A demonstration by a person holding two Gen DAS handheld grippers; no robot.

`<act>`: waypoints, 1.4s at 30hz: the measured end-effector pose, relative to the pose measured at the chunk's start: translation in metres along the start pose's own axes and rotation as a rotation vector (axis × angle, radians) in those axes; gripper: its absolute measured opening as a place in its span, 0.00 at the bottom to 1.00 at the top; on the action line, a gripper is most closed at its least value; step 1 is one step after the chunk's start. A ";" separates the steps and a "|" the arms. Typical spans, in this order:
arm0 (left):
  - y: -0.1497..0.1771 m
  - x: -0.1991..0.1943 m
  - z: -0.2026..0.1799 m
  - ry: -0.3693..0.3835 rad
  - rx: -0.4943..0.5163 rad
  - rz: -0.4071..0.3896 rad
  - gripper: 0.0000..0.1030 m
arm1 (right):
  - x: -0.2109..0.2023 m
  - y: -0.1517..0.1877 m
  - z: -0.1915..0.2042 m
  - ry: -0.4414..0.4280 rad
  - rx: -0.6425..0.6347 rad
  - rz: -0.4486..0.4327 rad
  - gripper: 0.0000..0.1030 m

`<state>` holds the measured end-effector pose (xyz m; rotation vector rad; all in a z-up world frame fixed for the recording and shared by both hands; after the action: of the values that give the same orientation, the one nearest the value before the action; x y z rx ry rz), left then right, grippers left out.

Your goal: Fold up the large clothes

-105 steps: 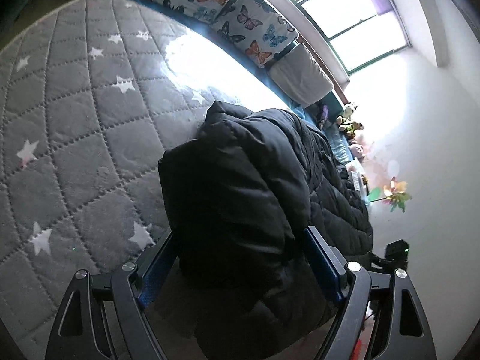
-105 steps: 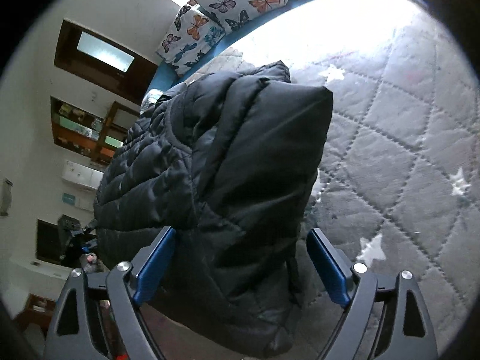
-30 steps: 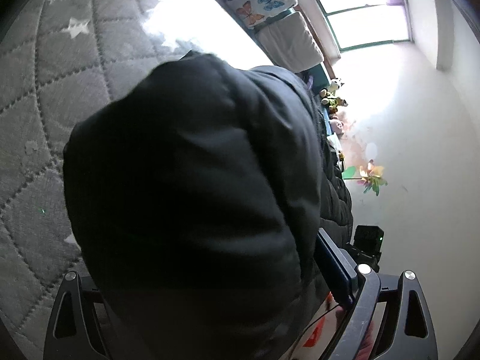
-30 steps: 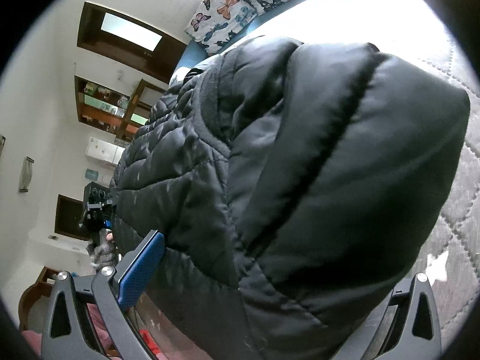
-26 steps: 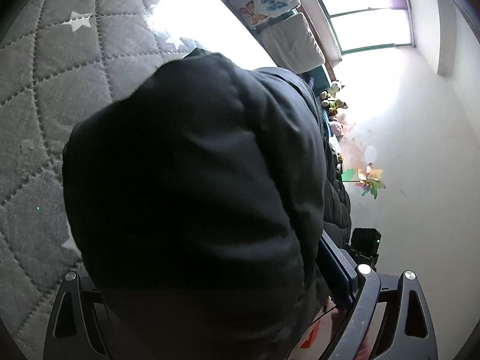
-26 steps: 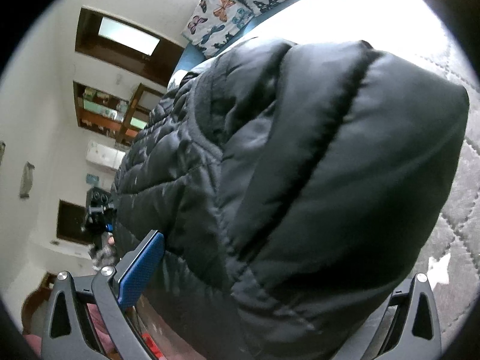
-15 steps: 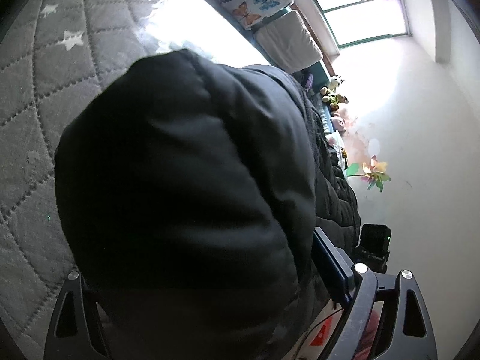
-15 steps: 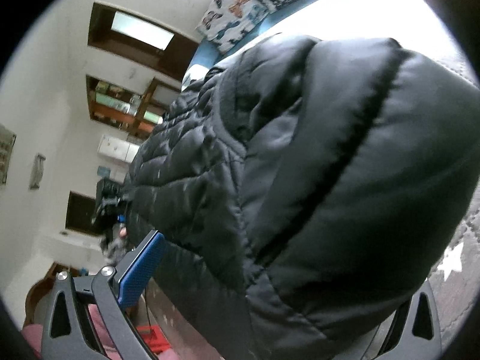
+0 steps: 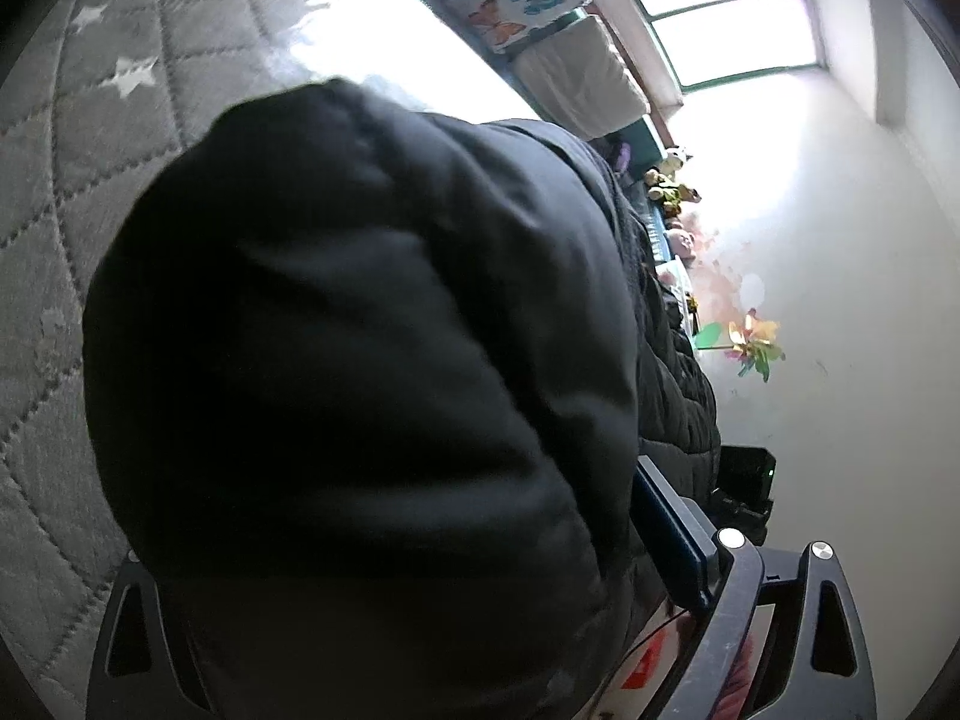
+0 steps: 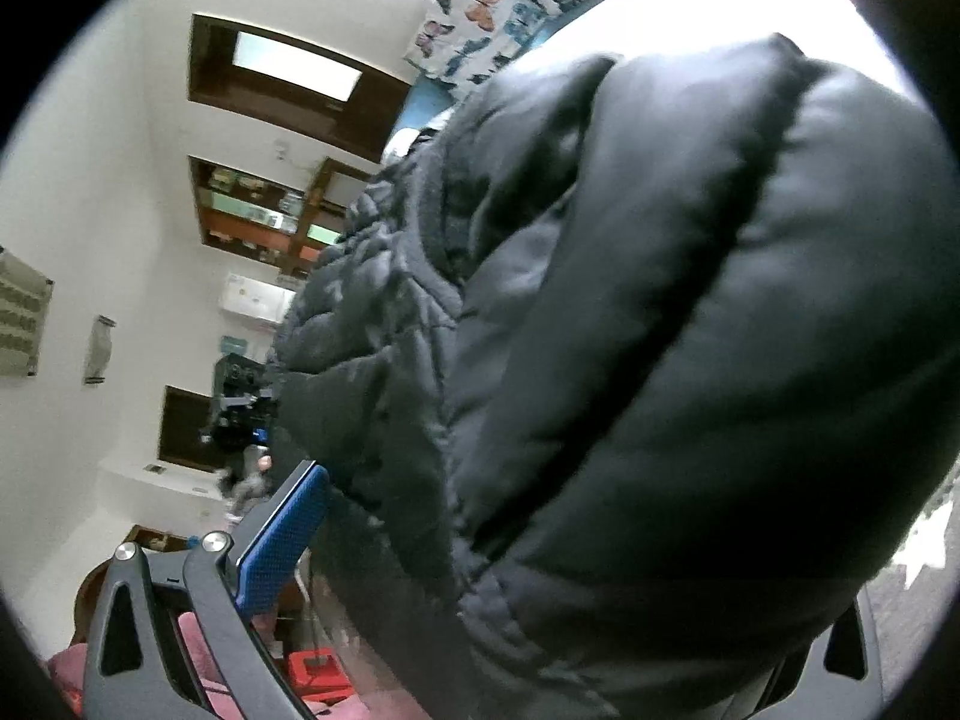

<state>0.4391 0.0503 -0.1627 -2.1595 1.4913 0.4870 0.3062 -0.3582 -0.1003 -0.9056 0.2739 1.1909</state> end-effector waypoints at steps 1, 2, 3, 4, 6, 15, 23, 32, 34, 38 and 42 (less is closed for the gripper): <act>-0.001 0.002 0.001 0.004 -0.014 -0.001 0.96 | 0.002 -0.001 -0.002 0.002 0.002 0.003 1.00; -0.002 0.003 0.002 0.005 -0.027 -0.003 0.96 | 0.005 -0.002 -0.004 0.009 0.013 0.005 1.00; -0.002 0.003 0.000 0.001 -0.030 -0.010 0.95 | 0.006 -0.003 -0.004 0.008 0.018 0.005 1.00; 0.000 0.001 -0.003 -0.003 -0.024 -0.015 0.94 | 0.005 -0.003 -0.004 0.002 0.021 0.003 1.00; 0.002 -0.002 -0.013 -0.007 0.001 -0.029 0.93 | 0.000 -0.005 0.001 -0.025 0.019 -0.014 1.00; 0.005 0.003 -0.059 0.050 0.071 -0.033 0.93 | -0.027 -0.006 0.040 -0.014 -0.049 -0.088 1.00; 0.000 0.047 -0.118 0.110 0.152 0.018 0.93 | -0.067 -0.009 0.067 0.040 -0.116 -0.186 1.00; -0.009 0.150 -0.202 0.146 0.235 0.123 0.93 | -0.122 -0.016 0.053 0.165 -0.120 -0.289 1.00; -0.001 0.159 -0.217 0.163 0.243 0.144 0.93 | -0.134 -0.014 0.048 0.194 -0.120 -0.307 1.00; 0.014 0.191 -0.254 0.185 0.277 0.184 0.93 | -0.158 -0.008 0.036 0.221 -0.110 -0.367 1.00; 0.035 0.223 -0.299 0.190 0.331 0.197 0.93 | -0.170 -0.005 0.024 0.240 -0.092 -0.433 1.00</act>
<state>0.4909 -0.3001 -0.0409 -1.8511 1.7578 0.0880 0.2383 -0.4563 0.0231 -1.1242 0.2025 0.6994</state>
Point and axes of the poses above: each gripper's, at about its wrist camera, not at the fingertips, and x roughly the way its jaws point, z to its left, y to its underside, the point moved 4 cm from there along x, roughly the way its jaws point, and after that the axes turned 6 degrees about y, right-handed, at the moved point
